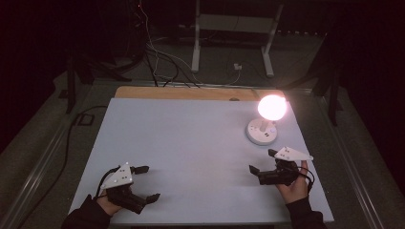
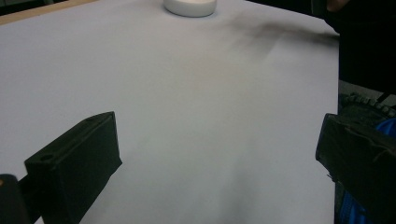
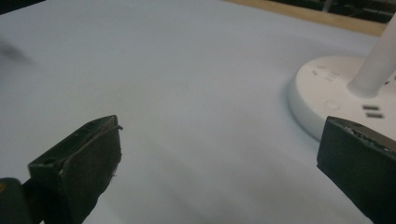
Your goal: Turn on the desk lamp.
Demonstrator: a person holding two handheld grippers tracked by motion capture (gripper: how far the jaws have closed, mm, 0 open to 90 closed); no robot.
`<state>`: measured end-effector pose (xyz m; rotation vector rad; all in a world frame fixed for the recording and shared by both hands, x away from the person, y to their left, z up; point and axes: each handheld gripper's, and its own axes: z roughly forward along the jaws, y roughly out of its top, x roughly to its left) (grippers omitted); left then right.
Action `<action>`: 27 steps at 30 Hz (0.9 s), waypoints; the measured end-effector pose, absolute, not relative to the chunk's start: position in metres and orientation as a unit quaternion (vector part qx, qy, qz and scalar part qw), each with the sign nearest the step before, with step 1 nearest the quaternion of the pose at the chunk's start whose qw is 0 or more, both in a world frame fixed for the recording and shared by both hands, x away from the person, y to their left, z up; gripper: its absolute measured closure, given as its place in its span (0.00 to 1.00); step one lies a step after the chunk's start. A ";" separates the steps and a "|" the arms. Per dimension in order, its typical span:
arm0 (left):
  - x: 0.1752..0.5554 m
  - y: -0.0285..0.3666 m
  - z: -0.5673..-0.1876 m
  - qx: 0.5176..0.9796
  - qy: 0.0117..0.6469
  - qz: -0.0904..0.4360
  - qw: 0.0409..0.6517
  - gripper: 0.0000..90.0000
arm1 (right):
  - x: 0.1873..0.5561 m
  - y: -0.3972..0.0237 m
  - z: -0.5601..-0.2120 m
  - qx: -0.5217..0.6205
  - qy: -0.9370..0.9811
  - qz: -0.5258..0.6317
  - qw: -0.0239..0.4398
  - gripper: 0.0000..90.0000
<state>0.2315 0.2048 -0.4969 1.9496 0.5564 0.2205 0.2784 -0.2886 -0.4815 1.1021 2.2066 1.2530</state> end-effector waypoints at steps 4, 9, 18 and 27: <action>0.232 0.205 -0.497 0.814 0.234 0.092 0.524 0.00 | 0.274 -0.291 -0.487 0.396 0.788 0.441 0.169 0.00; 0.232 0.205 -0.497 0.814 0.234 0.092 0.524 0.00 | 0.266 -0.293 -0.497 0.396 0.802 0.417 0.165 0.00; 0.232 0.204 -0.497 0.814 0.234 0.092 0.523 0.00 | 0.251 -0.303 -0.511 0.406 0.811 0.399 0.135 0.00; 0.232 0.205 -0.498 0.813 0.235 0.091 0.524 0.00 | 0.254 -0.302 -0.515 0.405 0.818 0.388 0.126 0.00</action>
